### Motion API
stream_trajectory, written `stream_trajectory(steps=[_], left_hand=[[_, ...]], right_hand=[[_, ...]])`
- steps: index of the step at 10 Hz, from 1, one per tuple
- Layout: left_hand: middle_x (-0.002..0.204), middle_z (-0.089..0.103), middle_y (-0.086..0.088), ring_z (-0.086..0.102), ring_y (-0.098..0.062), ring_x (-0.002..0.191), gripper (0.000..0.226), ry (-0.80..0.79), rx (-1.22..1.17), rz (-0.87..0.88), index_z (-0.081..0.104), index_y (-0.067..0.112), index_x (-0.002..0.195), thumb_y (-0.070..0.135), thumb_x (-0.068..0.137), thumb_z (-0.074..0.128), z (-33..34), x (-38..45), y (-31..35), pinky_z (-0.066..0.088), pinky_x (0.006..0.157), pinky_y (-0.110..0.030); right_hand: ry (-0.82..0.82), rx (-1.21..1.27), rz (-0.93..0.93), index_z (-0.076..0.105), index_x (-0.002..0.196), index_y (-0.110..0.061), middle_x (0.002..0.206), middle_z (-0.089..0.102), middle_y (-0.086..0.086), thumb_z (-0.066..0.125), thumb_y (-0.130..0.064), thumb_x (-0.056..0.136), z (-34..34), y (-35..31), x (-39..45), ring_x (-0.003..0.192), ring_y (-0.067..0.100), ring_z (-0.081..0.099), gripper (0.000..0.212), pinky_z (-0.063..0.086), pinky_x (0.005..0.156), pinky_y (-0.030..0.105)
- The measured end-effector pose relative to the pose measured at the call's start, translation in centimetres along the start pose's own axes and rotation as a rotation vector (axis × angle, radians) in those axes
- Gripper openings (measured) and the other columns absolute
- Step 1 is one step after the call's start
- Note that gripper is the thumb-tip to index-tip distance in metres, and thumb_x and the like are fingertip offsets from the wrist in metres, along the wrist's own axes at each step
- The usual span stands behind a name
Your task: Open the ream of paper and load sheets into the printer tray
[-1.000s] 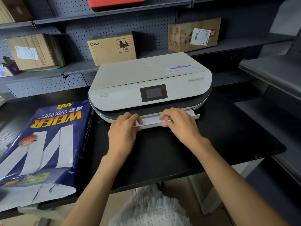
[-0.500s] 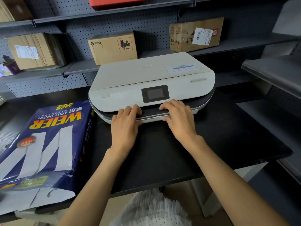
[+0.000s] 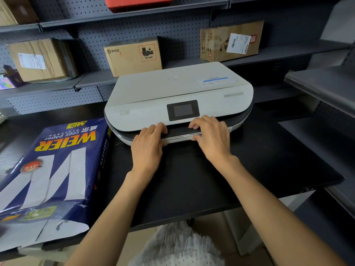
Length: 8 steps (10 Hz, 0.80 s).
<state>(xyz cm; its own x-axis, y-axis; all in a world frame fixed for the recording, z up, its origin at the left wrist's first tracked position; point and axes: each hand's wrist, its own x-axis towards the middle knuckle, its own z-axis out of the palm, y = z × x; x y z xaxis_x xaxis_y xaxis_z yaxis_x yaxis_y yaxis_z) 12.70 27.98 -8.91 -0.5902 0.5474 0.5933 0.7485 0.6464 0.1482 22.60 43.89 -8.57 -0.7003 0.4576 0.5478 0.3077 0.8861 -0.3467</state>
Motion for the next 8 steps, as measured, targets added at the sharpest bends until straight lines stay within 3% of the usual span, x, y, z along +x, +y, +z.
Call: stream_trajectory(steps=[4, 5, 7, 8], left_hand=[[0.078, 0.053, 0.006, 0.041, -0.018, 0.070, 0.032, 0.000, 0.011, -0.007, 0.054, 0.020, 0.096, 0.015, 0.073, 0.076, 0.2, 0.0, 0.0, 0.029, 0.060, -0.031], [0.081, 0.053, 0.005, 0.049, -0.022, 0.074, 0.028, -0.029, -0.036, -0.014, 0.056, 0.020, 0.097, 0.011, 0.076, 0.073, -0.2, 0.0, -0.1, 0.032, 0.059, -0.032], [0.088, 0.058, 0.004, 0.057, -0.021, 0.084, 0.009, -0.092, -0.200, -0.014, 0.064, 0.022, 0.095, 0.016, 0.089, 0.060, -2.1, 0.0, 0.3, 0.048, 0.062, -0.036], [0.086, 0.058, 0.004, 0.056, -0.021, 0.084, 0.013, -0.111, -0.184, -0.030, 0.064, 0.021, 0.094, 0.015, 0.088, 0.054, -3.3, -0.1, 0.7, 0.043, 0.063, -0.032]], right_hand=[[-0.021, 0.009, 0.021, 0.067, 0.103, -0.029, 0.098, 0.065, -0.010, 0.082, -0.020, 0.075, 0.0, -0.3, -0.1, 0.096, 0.013, 0.059, 0.034, 0.038, 0.077, 0.028], [-0.097, 0.032, 0.012, 0.065, 0.110, -0.028, 0.105, 0.064, -0.009, 0.078, -0.018, 0.079, -0.6, -0.2, -0.2, 0.102, 0.014, 0.058, 0.035, 0.044, 0.082, 0.031], [-0.212, 0.255, 0.039, 0.062, 0.118, -0.027, 0.117, 0.063, -0.010, 0.069, -0.023, 0.088, -3.3, -0.1, -1.3, 0.111, 0.008, 0.056, 0.031, 0.049, 0.089, 0.029], [-0.197, 0.307, 0.017, 0.064, 0.115, -0.027, 0.114, 0.064, -0.010, 0.065, -0.022, 0.091, -4.6, -1.1, -1.7, 0.109, 0.006, 0.057, 0.024, 0.050, 0.092, 0.029]])
